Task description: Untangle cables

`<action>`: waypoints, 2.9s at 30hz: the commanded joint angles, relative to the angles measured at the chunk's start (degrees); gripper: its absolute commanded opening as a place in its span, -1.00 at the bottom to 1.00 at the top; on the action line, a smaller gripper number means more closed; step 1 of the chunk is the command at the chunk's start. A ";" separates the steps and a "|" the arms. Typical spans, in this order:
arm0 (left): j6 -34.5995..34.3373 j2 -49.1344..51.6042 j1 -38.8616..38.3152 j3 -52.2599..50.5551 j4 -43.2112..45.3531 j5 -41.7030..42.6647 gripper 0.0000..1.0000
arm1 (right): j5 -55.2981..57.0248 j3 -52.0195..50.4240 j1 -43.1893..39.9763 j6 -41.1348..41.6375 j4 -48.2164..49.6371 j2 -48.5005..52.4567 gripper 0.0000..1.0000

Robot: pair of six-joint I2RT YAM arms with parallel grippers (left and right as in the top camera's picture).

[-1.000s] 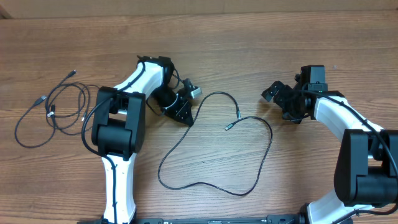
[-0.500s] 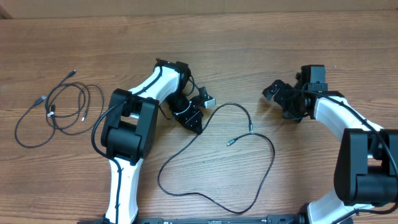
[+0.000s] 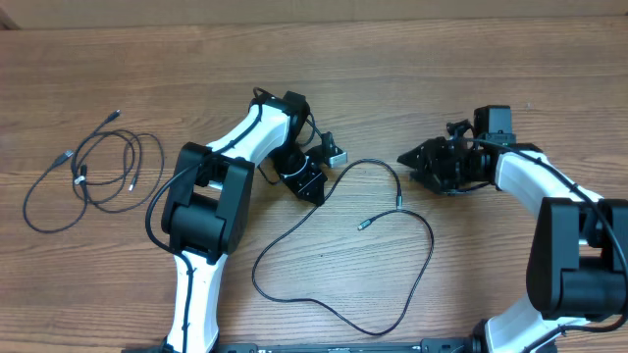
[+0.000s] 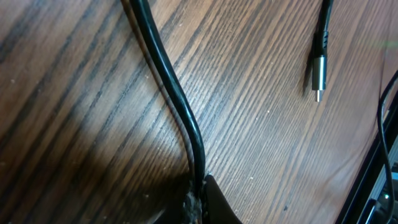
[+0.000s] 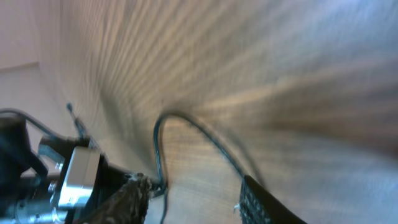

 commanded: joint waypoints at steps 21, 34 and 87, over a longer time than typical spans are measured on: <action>-2.43 4.44 0.50 -1.22 3.87 -15.76 -0.76 | 24.00 -0.13 0.87 -11.43 -38.49 -1.44 -0.07; -2.64 4.44 0.50 -1.22 4.17 -15.78 -0.68 | 17.81 -1.88 9.81 -11.19 -26.58 -1.44 -0.92; -8.79 3.69 -0.48 3.26 1.33 -13.51 0.36 | 0.35 0.13 7.30 -5.44 1.84 -1.77 0.95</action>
